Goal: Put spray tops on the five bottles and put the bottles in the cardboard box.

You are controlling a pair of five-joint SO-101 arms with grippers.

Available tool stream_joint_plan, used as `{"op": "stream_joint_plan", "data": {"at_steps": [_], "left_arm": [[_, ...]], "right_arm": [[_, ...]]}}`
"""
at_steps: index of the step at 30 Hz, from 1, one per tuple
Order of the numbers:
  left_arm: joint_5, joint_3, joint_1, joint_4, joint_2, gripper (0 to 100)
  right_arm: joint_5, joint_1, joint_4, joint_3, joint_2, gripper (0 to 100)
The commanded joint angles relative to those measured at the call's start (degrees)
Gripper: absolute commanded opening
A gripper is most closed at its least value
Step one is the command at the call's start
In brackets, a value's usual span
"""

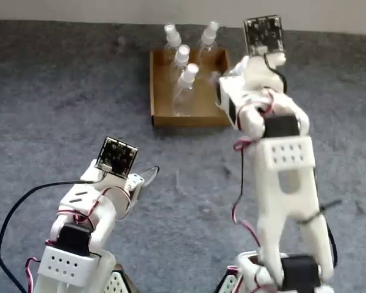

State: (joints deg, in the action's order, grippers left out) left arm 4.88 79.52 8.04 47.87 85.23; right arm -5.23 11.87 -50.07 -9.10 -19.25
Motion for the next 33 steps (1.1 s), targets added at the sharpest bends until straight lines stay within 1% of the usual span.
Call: {"op": "stream_joint_plan", "data": {"at_steps": [1, 7, 14, 33], "left_arm": [[0.4, 0.0, -0.5, -1.2, -0.3, 22], [0.4, 0.0, -0.5, -1.2, -0.3, 22], [0.4, 0.0, -0.5, -1.2, -0.3, 22], [0.4, 0.0, -0.5, -1.2, -0.3, 22]], "right_arm": [[-0.4, -1.4, 1.6, 9.0, 6.2, 0.5], [-0.4, -1.6, 1.6, 20.1, 18.8, 0.5], [-0.4, -1.4, 1.5, 27.3, 29.9, 0.5], [-0.4, 0.7, 1.6, 27.8, 37.6, 0.5]]}}
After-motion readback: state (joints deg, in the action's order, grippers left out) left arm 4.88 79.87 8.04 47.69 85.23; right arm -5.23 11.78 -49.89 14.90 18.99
